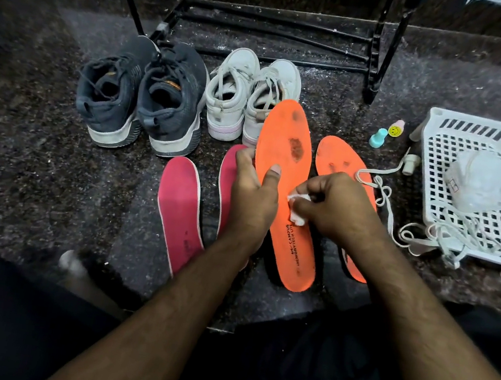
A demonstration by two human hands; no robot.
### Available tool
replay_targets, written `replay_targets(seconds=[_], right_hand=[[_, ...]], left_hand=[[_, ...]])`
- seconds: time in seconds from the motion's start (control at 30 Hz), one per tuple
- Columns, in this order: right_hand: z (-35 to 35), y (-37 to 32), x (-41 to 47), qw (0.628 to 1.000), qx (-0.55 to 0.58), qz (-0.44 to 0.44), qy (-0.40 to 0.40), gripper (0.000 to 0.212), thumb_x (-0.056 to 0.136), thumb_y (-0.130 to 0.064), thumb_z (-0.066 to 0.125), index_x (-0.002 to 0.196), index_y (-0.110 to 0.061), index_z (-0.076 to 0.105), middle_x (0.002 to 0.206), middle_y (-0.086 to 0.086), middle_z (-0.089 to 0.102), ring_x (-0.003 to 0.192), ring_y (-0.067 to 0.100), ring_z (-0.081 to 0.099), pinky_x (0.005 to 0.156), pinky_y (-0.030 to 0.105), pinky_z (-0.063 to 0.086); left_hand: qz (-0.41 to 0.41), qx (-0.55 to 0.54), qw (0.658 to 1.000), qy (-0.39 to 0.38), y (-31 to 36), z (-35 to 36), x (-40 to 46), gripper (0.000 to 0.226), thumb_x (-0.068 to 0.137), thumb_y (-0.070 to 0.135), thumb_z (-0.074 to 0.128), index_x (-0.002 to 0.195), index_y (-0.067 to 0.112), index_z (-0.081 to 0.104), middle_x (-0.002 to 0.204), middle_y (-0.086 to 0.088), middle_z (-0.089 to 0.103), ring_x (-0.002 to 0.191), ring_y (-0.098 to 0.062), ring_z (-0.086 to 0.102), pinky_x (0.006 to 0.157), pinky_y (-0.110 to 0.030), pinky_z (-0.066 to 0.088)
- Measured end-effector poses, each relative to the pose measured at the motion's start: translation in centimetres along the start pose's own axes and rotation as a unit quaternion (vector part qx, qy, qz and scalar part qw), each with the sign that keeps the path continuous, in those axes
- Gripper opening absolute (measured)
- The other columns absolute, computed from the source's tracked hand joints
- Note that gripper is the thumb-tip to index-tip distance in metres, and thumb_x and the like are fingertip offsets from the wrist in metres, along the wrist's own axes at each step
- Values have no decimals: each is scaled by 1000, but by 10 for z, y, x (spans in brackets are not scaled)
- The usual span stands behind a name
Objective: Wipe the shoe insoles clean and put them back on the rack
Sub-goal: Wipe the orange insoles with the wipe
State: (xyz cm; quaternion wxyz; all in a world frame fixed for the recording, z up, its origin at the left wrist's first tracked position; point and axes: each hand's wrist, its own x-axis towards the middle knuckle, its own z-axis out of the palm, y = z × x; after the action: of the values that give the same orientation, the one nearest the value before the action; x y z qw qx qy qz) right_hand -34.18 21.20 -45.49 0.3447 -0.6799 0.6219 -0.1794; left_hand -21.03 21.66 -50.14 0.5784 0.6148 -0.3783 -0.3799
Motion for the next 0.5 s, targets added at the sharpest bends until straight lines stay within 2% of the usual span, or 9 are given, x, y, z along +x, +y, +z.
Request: replay_targets(seconds=[0.13,0.23,0.3,0.37,0.43,0.5], right_hand=[[-5,-2,-7,997,-36,-32,-58,7,87,-21,75,87,-27,79,62,-12,72,65,-4,66,69,13,49],[-6,-4,-11,993,-78,-45,-77,10,84,-20,77,89,-29,81,72,-7,75,67,0,65,63,7,43],[-8,-2,-11,987,-119,-47,-98,10,83,-21,79,90,-28,81,79,-5,76,74,7,67,68,13,47],[-12,1,-11,981,-151,-37,-117,8,83,-23,79,88,-28,81,75,-6,73,81,12,69,75,24,52],[-18,4,-11,988,-128,-25,-89,4,86,-25,75,87,-25,78,70,-6,71,79,13,69,74,26,52],[-23,6,-9,999,-54,-6,6,7,90,-29,71,90,-22,75,73,-5,72,76,14,67,74,27,50]], left_hand=[[13,25,1000,0,1,-3,0,23,99,6,54,120,8,45,89,14,62,69,12,59,69,-11,48],[30,46,998,5,2,-7,2,23,99,7,54,120,9,45,95,13,63,77,11,60,73,-10,47],[52,64,996,20,3,-11,3,23,98,10,54,119,10,46,100,6,64,87,4,62,81,-17,50],[83,89,992,34,4,-14,4,23,96,15,55,117,12,48,104,-1,67,93,-9,64,86,-30,52],[103,103,988,44,5,-17,4,21,97,15,56,116,9,49,104,-4,68,93,-15,65,85,-29,51],[118,98,987,45,6,-18,5,22,98,14,57,116,6,50,105,-4,68,94,-15,64,86,-31,52]])
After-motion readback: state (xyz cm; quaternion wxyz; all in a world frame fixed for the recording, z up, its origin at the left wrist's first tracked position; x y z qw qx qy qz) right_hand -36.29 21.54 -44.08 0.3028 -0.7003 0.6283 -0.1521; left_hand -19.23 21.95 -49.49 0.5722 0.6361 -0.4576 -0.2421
